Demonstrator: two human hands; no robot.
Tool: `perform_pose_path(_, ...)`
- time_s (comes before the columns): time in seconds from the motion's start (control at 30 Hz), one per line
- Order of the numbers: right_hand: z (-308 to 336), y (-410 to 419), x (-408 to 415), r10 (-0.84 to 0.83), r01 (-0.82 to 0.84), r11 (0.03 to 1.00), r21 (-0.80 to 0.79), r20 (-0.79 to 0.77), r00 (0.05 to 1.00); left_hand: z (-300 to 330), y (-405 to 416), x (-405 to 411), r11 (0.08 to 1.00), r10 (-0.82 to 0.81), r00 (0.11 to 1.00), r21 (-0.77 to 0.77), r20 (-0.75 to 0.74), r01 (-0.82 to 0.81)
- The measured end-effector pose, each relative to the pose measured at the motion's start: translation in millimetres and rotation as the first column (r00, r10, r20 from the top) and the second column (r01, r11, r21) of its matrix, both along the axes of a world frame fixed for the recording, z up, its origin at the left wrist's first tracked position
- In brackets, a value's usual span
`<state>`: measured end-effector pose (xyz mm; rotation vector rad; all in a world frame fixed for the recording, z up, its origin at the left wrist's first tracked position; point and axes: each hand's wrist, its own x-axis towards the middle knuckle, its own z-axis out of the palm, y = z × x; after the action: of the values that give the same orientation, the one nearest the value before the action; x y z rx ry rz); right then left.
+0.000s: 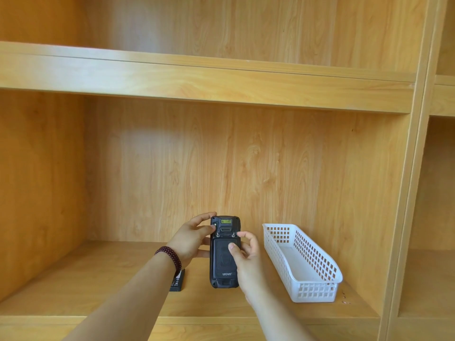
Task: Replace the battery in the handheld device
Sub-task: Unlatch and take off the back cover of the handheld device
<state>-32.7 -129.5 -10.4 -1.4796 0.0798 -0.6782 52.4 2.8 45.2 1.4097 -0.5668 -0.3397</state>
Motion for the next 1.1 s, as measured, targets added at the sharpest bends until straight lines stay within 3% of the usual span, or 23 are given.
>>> perform_pose_path(0.13,-2.6,4.0,1.9,-0.057,0.058,0.994,-0.094,0.009,0.998,1.0,0.3,-2.7,1.000,0.030,0.999,-0.003,0.025,-0.030)
perform_pose_path(0.43,-0.1,3.9,-1.7,-0.052,0.054,0.990,-0.128,0.015,0.999,0.2,1.1,-5.2,0.998,0.065,0.996,0.000,0.053,-0.065)
perform_pose_path(0.6,4.2,-1.3,-8.3,0.049,-0.055,0.980,-0.191,-0.034,0.998,1.1,4.0,-4.5,0.997,0.074,0.996,0.017,0.055,-0.075)
perform_pose_path(0.67,4.3,-6.4,-13.4,0.063,-0.075,0.956,-0.284,-0.049,0.997,2.8,5.2,-3.0,0.994,0.103,0.993,0.015,0.064,-0.104)
perform_pose_path(0.73,2.9,-15.0,-19.9,-0.038,0.016,0.836,-0.548,-0.029,0.999,4.1,7.0,-1.9,0.992,0.124,0.990,0.020,0.063,-0.126)
perform_pose_path(0.8,2.3,-21.4,-26.3,-0.086,0.083,0.631,-0.772,0.037,0.996,5.3,8.4,-1.6,0.991,0.134,0.989,0.024,0.061,-0.135)
perform_pose_path(0.87,2.0,-21.8,-29.3,-0.076,0.102,0.430,-0.897,0.077,0.994,5.9,9.1,-1.8,0.989,0.139,0.988,0.031,0.062,-0.141)
perform_pose_path(0.97,0.1,-18.7,-26.2,-0.059,0.177,0.155,-0.972,0.170,0.984,4.7,7.9,-2.4,0.987,0.148,0.987,0.056,0.066,-0.152)
perform_pose_path(1.1,3.3,-11.5,-24.2,-0.024,0.241,-0.029,-0.970,0.241,0.970,3.7,5.7,-3.7,0.986,0.146,0.987,0.076,0.061,-0.150)
